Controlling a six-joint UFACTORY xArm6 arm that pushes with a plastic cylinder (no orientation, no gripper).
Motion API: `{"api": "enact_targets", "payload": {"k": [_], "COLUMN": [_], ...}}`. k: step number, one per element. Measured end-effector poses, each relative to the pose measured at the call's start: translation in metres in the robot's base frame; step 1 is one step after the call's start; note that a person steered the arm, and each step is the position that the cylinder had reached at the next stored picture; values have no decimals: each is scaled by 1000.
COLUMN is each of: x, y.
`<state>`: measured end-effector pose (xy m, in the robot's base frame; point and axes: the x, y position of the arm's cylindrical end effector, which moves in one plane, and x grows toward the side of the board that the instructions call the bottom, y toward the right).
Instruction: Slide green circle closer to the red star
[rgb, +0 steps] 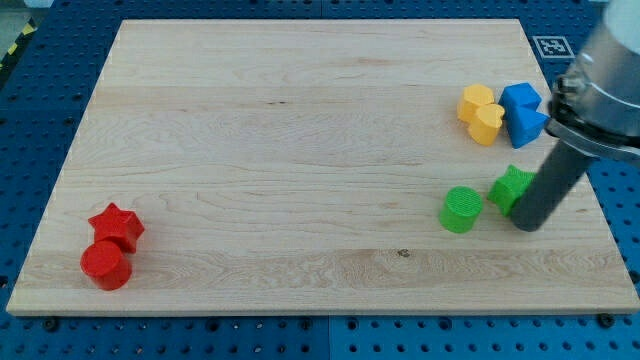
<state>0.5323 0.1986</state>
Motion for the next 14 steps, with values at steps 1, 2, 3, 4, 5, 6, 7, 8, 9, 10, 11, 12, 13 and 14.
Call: {"api": "enact_targets", "payload": {"k": [1, 2, 3, 4, 5, 6, 7, 8, 9, 10, 11, 12, 13, 14], "x": [-9, 8, 8, 11, 11, 13, 15, 15, 15, 15, 15, 31, 31, 27], "y": [-31, -66, -78, -113, -121, -137, -160, -164, -177, -191, -191, -212, -203, -172]}}
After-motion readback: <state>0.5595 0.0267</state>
